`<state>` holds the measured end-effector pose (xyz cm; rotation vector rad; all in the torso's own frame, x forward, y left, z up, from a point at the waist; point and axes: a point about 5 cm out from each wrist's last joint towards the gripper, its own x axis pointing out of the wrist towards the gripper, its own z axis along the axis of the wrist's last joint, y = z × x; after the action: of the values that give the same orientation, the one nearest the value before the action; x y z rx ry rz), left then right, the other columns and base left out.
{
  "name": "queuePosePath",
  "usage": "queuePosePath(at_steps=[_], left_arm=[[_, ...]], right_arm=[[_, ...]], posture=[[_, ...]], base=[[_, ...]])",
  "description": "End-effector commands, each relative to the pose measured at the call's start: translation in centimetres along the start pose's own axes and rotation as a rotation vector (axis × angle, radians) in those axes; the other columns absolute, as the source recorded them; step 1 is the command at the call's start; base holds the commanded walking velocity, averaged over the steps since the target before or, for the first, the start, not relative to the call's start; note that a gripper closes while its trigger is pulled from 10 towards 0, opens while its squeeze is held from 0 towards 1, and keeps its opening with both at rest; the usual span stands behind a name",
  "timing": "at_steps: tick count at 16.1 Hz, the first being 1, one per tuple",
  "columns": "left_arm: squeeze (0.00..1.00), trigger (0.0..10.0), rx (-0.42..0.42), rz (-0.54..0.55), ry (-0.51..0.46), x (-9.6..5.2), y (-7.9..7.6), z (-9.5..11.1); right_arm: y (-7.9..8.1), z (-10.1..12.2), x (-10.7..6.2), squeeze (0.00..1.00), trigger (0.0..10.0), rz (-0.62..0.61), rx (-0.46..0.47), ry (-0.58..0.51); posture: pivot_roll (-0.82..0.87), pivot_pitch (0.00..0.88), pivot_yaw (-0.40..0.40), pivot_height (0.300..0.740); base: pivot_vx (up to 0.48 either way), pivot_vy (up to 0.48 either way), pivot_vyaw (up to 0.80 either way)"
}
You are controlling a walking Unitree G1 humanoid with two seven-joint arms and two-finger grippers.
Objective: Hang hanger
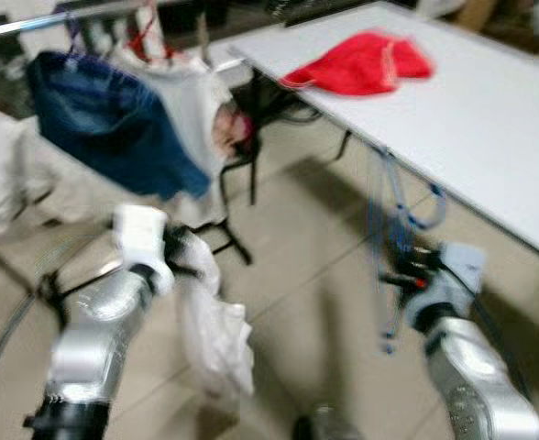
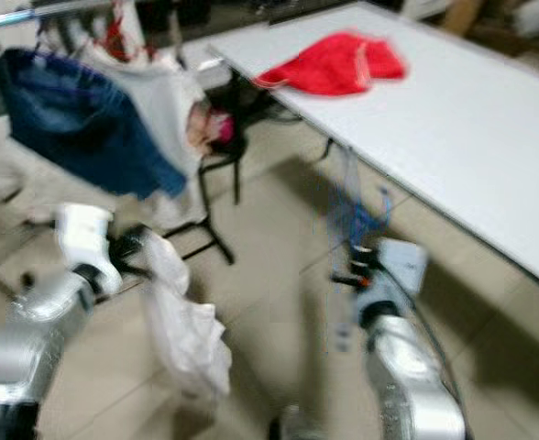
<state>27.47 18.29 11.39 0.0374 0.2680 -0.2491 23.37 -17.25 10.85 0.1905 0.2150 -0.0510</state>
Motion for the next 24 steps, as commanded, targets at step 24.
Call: queuePosePath(at_steps=[24], left_arm=[[0.00, 10.0, -0.015, -0.003, -0.182, 1.3, -1.6, 2.6]], right_arm=[[1.2, 1.6, 0.3, 0.00, 10.0, 0.134, -0.110, -0.037]], posture=[[-0.20, 0.004, -0.014, 0.740]], base=[[0.000, 0.000, -0.80]])
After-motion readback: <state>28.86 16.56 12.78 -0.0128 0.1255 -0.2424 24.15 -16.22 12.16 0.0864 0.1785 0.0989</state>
